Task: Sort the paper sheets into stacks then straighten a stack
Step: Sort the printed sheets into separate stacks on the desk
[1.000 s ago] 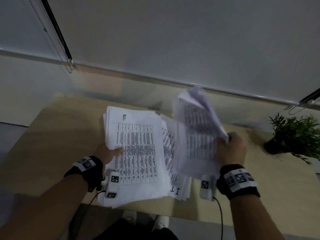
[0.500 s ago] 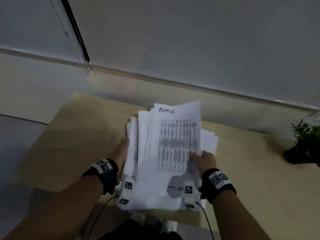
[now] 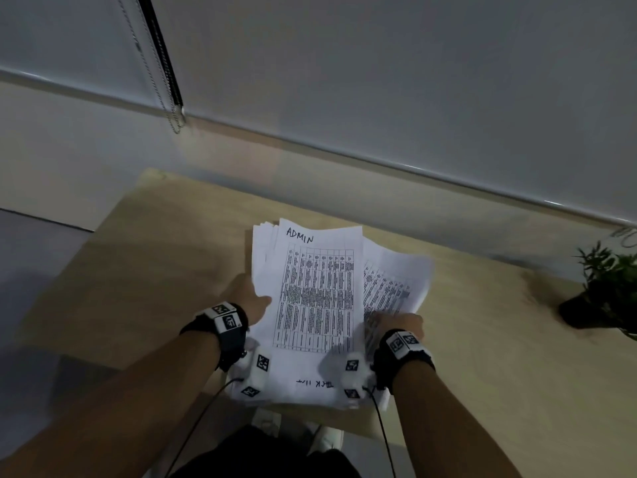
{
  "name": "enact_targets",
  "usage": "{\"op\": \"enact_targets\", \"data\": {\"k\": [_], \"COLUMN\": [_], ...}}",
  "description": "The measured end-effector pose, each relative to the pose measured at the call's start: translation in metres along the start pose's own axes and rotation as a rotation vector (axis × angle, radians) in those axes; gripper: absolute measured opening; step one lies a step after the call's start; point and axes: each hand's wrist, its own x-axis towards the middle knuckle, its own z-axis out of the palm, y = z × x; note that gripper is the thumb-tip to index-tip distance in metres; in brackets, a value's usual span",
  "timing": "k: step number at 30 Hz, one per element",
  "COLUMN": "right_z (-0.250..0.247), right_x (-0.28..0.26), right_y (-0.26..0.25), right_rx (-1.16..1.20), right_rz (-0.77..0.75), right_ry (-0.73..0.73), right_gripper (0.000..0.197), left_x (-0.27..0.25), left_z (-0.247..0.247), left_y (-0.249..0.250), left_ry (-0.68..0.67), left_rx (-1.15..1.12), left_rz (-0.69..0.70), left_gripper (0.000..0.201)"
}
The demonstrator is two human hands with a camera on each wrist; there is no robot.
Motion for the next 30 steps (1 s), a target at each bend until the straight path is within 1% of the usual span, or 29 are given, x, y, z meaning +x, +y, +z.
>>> {"op": "enact_targets", "data": {"k": [2, 3, 5, 8, 10, 12, 13, 15, 16, 17, 20, 23, 24, 26, 27, 28, 30], "right_z": [-0.005, -0.011, -0.030, -0.080, -0.118, -0.151, -0.163, -0.177, -0.177, -0.173, -0.142, -0.095, -0.080, -0.058, -0.052, -0.048, -0.042], "right_x": [-0.004, -0.008, -0.015, -0.030, -0.043, -0.056, -0.060, -0.070, -0.073, -0.072, -0.065, -0.039, -0.031, -0.013, -0.006, -0.001, 0.004], "right_y": [-0.003, -0.006, -0.018, -0.040, -0.055, -0.063, -0.065, -0.066, -0.065, -0.063, -0.057, -0.044, -0.040, -0.030, -0.024, -0.019, -0.011], "right_rx": [0.053, 0.073, 0.071, 0.055, 0.099, 0.161, 0.213, 0.396, 0.482, 0.493, 0.401, 0.310, 0.257, 0.149, 0.085, 0.025, -0.040], "right_rz": [-0.010, -0.016, -0.083, -0.318, -0.455, -0.541, -0.572, -0.606, -0.600, -0.599, -0.537, -0.449, -0.419, -0.354, -0.315, -0.281, -0.280], "right_ry": [-0.027, -0.005, 0.101, 0.278, 0.347, 0.338, 0.306, 0.197, 0.151, 0.136, 0.106, -0.010, -0.049, -0.106, -0.102, -0.088, -0.072], "right_gripper": [0.045, 0.040, 0.033, 0.034, 0.036, 0.035, 0.034, 0.026, 0.022, 0.022, 0.033, 0.035, 0.038, 0.056, 0.067, 0.071, 0.067], "left_x": [-0.003, -0.007, -0.010, -0.011, -0.014, -0.016, -0.018, -0.022, -0.024, -0.027, -0.034, -0.042, -0.044, -0.047, -0.048, -0.048, -0.048], "left_z": [-0.003, -0.006, -0.012, -0.024, -0.033, -0.039, -0.039, -0.037, -0.033, -0.027, -0.006, 0.014, 0.018, 0.020, 0.019, 0.017, 0.015], "left_y": [0.005, 0.007, 0.008, 0.002, -0.001, -0.001, 0.003, 0.010, 0.016, 0.022, 0.038, 0.051, 0.055, 0.061, 0.064, 0.064, 0.067], "left_ry": [0.013, 0.026, 0.056, 0.057, 0.063, 0.065, 0.066, 0.071, 0.063, 0.046, -0.001, -0.053, -0.064, -0.071, -0.058, -0.032, -0.022], "left_rx": [0.035, 0.059, 0.071, -0.037, -0.062, -0.086, -0.100, -0.126, -0.144, -0.162, -0.214, -0.166, -0.126, -0.071, -0.063, -0.067, -0.086], "left_rz": [0.018, 0.024, 0.037, 0.032, 0.033, 0.025, 0.026, 0.030, 0.042, 0.064, 0.129, 0.160, 0.168, 0.155, 0.148, 0.144, 0.148], "left_gripper": [0.056, 0.053, 0.051, 0.063, 0.059, 0.050, 0.049, 0.048, 0.047, 0.045, 0.039, 0.035, 0.033, 0.032, 0.031, 0.031, 0.035]}}
